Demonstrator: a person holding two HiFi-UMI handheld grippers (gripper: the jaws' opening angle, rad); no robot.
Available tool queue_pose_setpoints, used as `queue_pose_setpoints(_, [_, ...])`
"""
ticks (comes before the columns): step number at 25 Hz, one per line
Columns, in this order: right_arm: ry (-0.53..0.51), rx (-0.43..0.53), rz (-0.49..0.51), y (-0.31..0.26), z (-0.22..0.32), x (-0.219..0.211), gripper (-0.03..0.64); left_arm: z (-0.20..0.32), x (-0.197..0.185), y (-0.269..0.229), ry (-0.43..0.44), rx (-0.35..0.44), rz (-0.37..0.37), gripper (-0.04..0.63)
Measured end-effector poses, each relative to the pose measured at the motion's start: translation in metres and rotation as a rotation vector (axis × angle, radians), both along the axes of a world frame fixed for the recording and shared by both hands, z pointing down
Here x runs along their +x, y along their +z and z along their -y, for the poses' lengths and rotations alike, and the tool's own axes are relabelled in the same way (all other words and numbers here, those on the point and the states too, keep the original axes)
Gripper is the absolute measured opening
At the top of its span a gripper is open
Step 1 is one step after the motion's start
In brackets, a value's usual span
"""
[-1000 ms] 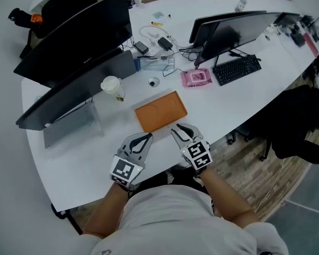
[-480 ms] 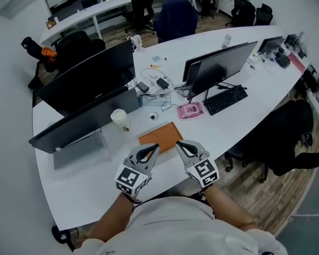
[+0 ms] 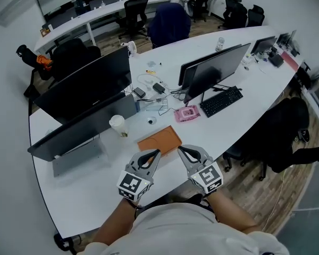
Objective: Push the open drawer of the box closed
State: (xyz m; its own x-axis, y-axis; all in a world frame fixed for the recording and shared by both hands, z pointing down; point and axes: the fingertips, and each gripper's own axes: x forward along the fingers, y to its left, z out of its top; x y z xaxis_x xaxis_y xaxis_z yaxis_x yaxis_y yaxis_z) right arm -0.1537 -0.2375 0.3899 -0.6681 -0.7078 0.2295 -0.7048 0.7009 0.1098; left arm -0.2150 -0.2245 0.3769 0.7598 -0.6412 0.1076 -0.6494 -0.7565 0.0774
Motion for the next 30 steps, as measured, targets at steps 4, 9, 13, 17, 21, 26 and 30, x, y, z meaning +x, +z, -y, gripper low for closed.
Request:
queue_pose_setpoints(4, [0.008,0.002,0.005,0.0,-0.004,0.001,0.004,0.002,0.001,0.008,0.014,-0.007,-0.01,0.0])
queue_pose_setpoints(9, [-0.023,0.015,0.014,-0.005,-0.03,0.008,0.004,-0.021,0.014,-0.009,0.002,0.026,-0.018,0.0])
queue_pose_setpoints(13, [-0.05,0.028,0.039,-0.014,-0.053,0.023,0.003,-0.042,0.03,-0.02,-0.025,0.047,-0.001,0.0])
queue_pose_setpoints(17, [-0.081,0.03,0.05,-0.014,-0.079,0.042,0.003,-0.069,0.051,-0.021,-0.048,0.05,0.012,0.0])
queue_pose_setpoints(21, [-0.099,0.029,0.061,-0.014,-0.106,0.063,0.003,-0.096,0.071,-0.021,-0.072,0.052,0.015,0.0])
queue_pose_setpoints(26, [-0.114,0.044,0.069,-0.017,-0.146,0.088,0.003,-0.138,0.092,-0.025,-0.102,0.064,0.015,0.0])
queue_pose_setpoints(30, [-0.139,0.05,0.077,-0.016,-0.185,0.105,0.003,-0.18,0.103,-0.029,-0.146,0.066,0.008,0.0])
